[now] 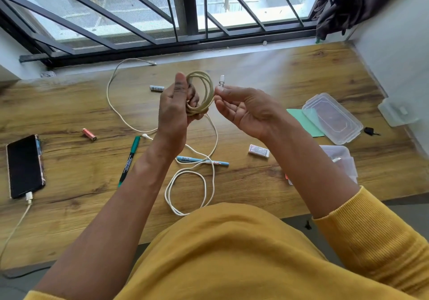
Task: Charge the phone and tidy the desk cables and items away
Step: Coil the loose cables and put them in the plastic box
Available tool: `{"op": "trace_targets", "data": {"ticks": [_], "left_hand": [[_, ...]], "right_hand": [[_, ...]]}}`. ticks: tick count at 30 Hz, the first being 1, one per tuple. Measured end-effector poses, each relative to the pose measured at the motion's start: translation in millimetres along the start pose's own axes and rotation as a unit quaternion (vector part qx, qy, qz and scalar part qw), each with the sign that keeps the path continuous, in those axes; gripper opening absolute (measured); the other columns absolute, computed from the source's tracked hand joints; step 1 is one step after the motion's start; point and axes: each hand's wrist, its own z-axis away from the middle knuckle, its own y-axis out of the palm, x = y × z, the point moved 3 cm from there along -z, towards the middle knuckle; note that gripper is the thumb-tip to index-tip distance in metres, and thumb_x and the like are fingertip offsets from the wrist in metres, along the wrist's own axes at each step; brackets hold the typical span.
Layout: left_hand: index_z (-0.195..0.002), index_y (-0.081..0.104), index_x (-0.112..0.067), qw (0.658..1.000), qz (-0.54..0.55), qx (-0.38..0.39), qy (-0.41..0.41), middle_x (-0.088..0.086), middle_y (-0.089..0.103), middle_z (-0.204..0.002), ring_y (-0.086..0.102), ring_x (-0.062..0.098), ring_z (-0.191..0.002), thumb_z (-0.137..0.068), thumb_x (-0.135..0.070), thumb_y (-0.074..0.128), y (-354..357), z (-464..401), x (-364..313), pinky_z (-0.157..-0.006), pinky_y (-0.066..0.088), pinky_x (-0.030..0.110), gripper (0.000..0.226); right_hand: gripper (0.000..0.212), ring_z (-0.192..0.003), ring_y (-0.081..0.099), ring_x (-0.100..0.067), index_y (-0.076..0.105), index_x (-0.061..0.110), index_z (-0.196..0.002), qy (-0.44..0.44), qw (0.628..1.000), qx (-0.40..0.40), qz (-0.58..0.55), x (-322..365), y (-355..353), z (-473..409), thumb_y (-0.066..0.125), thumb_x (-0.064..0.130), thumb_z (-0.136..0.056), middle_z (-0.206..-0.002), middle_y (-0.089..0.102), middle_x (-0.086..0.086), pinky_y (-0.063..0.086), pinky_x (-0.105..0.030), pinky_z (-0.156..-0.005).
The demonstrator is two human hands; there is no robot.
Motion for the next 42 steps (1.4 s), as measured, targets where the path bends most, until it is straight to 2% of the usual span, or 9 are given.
{"op": "trace_targets", "data": {"ticks": [3,7,11,16,22,30,36,39,42], "left_hand": [[-0.073,0.054,-0.021,0.998,-0.041,-0.032,0.031,-0.001,0.056,-0.069,0.053,0.016,-0.057,-0.116,-0.04,0.031,-4.0,-2.3,-1.6,-0.055,0.043,0.032,0.052],[-0.074,0.051,-0.019,0.989,-0.102,-0.076,0.069,0.001,0.052,-0.066,0.049,0.012,-0.058,-0.117,-0.034,0.031,-6.4,-5.1,-5.6,-0.057,0.043,0.026,0.05],[-0.071,0.049,-0.021,0.993,-0.081,-0.074,0.051,-0.005,0.043,-0.063,0.04,0.009,-0.056,-0.117,-0.037,0.032,-2.5,-8.2,-5.0,-0.055,0.036,0.023,0.052],[-0.073,0.051,-0.022,0.988,-0.12,-0.085,0.041,-0.003,0.045,-0.062,0.043,0.01,-0.05,-0.114,-0.045,0.037,-0.9,-5.9,-1.9,-0.046,0.037,0.025,0.049],[-0.072,0.05,-0.022,0.975,-0.156,-0.152,0.048,-0.01,0.053,-0.053,0.051,0.008,-0.043,-0.115,-0.043,0.037,-3.7,-7.4,-6.7,-0.041,0.038,0.024,0.05],[-0.072,0.049,-0.022,0.987,-0.102,-0.114,0.041,-0.01,0.044,-0.054,0.044,0.011,-0.044,-0.116,-0.044,0.036,-2.8,-10.3,-1.9,-0.044,0.035,0.026,0.051],[-0.082,0.065,-0.017,0.992,-0.107,-0.059,0.014,0.004,0.049,-0.06,0.047,0.014,-0.046,-0.116,-0.042,0.037,1.6,-6.6,8.9,-0.043,0.036,0.025,0.05],[-0.091,0.069,-0.011,0.984,-0.161,-0.078,0.002,-0.002,0.055,-0.061,0.052,0.01,-0.046,-0.115,-0.043,0.039,2.0,-4.2,11.5,-0.043,0.042,0.025,0.051],[-0.09,0.074,-0.017,0.952,-0.286,-0.106,0.016,-0.004,0.068,-0.067,0.064,0.008,-0.051,-0.113,-0.047,0.041,0.5,-2.9,9.2,-0.048,0.053,0.031,0.05]], "right_hand": [[0.008,-0.075,0.071,-0.018,0.073,-0.007,-0.1,-0.022,0.998,-0.011,0.059,0.2,1.9,0.4,0.072,-0.004,-0.093,-0.086,0.075,-0.015,0.065,-0.027,-0.077],[0.022,-0.081,0.074,-0.024,0.07,-0.011,-0.112,-0.036,0.996,-0.035,0.069,0.5,2.8,-0.3,0.074,-0.006,-0.091,-0.094,0.077,-0.021,0.066,-0.032,-0.078],[0.037,-0.078,0.076,-0.025,0.062,-0.014,-0.124,-0.039,0.997,-0.044,0.059,-4.2,5.7,-2.9,0.075,-0.008,-0.089,-0.09,0.077,-0.022,0.066,-0.032,-0.073],[0.013,-0.076,0.075,-0.022,0.073,-0.004,-0.104,-0.044,0.987,-0.017,0.151,-5.1,6.0,-4.7,0.071,-0.007,-0.092,-0.089,0.077,-0.019,0.064,-0.031,-0.073],[0.019,-0.076,0.07,-0.02,0.073,-0.003,-0.109,-0.014,0.982,0.012,0.186,-4.3,2.3,-6.9,0.06,-0.011,-0.097,-0.088,0.075,-0.015,0.061,-0.028,-0.071],[0.02,-0.074,0.066,-0.017,0.071,-0.002,-0.11,0.011,0.988,0.04,0.147,-11.9,1.6,-13.6,0.056,-0.01,-0.1,-0.089,0.072,-0.014,0.059,-0.026,-0.068],[0.019,-0.079,0.069,-0.019,0.074,0.002,-0.098,-0.031,0.991,0.041,0.126,-12.8,3.7,-15.2,0.06,-0.011,-0.096,-0.088,0.072,-0.012,0.059,-0.032,-0.081],[0.017,-0.081,0.072,-0.023,0.071,0.0,-0.1,-0.065,0.989,0.032,0.127,-9.4,5.0,-14.4,0.064,-0.013,-0.092,-0.089,0.073,-0.014,0.062,-0.036,-0.083],[0.033,-0.091,0.073,-0.031,0.068,0.0,-0.111,-0.076,0.987,0.02,0.141,-6.7,5.4,-12.0,0.075,-0.011,-0.081,-0.102,0.073,-0.024,0.064,-0.04,-0.084]]}}
